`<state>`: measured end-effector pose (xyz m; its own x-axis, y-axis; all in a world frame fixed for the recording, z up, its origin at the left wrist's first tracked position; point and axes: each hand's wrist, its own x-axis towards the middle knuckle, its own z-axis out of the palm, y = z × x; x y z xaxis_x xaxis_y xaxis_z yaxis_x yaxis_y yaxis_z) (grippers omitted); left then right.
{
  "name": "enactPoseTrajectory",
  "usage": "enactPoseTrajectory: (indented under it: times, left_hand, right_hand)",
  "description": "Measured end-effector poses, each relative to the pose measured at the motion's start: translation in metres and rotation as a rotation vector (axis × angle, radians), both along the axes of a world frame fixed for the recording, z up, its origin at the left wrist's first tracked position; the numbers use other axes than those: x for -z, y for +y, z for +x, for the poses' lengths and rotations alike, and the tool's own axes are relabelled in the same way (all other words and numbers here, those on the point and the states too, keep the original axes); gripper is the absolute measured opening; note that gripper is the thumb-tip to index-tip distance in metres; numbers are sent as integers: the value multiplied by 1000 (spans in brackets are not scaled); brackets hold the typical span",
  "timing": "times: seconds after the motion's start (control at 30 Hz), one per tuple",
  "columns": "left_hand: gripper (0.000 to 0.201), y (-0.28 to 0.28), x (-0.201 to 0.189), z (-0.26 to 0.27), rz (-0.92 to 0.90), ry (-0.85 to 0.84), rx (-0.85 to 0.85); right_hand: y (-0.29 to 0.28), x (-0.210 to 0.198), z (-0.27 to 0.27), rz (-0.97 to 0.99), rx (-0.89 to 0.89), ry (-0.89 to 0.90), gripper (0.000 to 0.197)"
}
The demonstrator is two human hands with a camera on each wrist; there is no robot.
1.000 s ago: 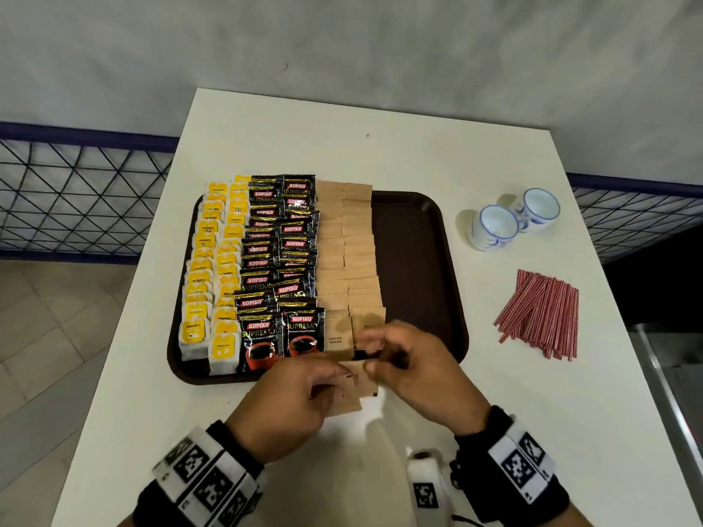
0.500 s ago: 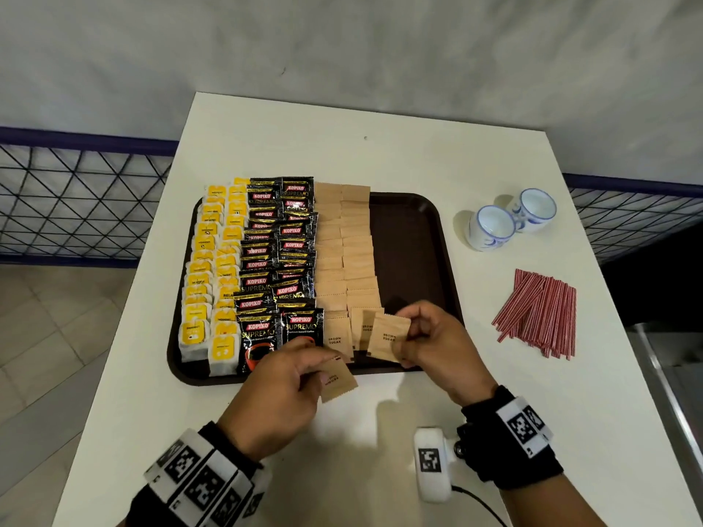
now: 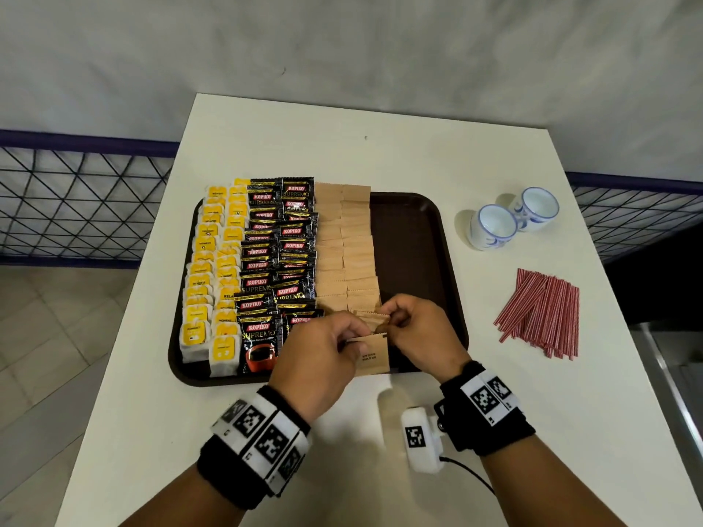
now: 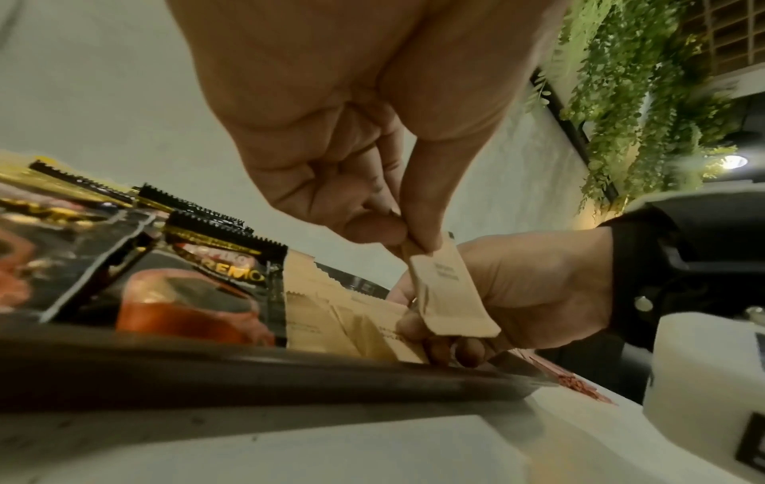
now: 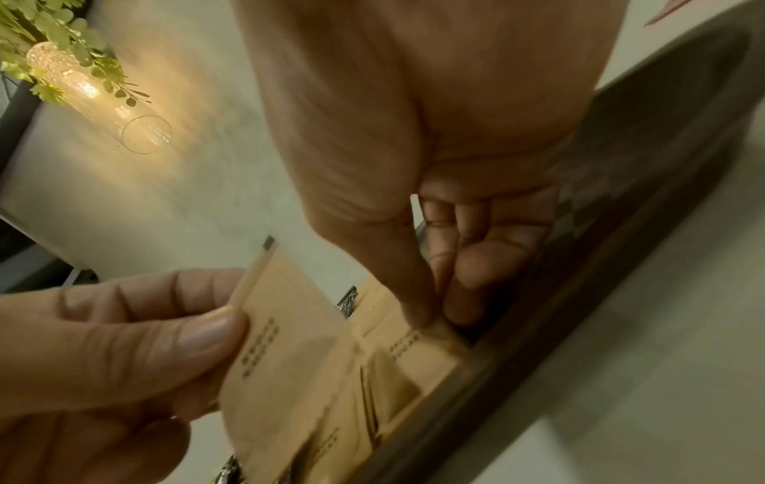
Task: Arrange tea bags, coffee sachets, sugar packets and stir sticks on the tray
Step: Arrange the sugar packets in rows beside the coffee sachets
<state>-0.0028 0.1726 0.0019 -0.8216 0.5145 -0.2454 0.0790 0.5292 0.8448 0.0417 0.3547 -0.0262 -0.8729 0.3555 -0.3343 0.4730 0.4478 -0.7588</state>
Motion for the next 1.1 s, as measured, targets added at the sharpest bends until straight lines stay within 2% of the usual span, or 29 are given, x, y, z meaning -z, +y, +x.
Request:
enactPoseTrajectory:
  times: [0.2,0.47,0.6,0.7,0.77,0.9,0.93,1.0,1.03,1.1]
  left_hand:
    - [19,21,10,-8,-129,121,65]
    - [28,32,19,-12,-265,224,189]
    - [34,35,15,-12,-387,249,236]
    - [37,38,8,-8,-467,258,253]
    - [40,35,4,-5,-443,272,228]
    - [32,9,-3,-6,-265,310,94]
    - [29,0,-4,-8,-232,317,67]
    - [26,-15,-5,-10,-218,336,50]
    - [25,-20,-5,-10,-221,355,47]
    - [24,-25,-6,-7,-210,370,65]
  right_hand:
    - [6,3,-7,-20,-29,-11,30]
    - [8,1,-13,-89,12,-23,19]
    - [7,-1,-12,-124,64,-13,20]
    - [11,-6,-7,-59,120,-19,15]
    - [24,-15,2,35,221,9,15]
    - [82,-46,35,259,587,17,39]
    - [99,-48,45,313,665,-28,50]
    - [128,-47,60,428,784,-223,88]
    - [138,-45,65,448,827,-322,105]
    - [152,-38,68,429,853,-443,125]
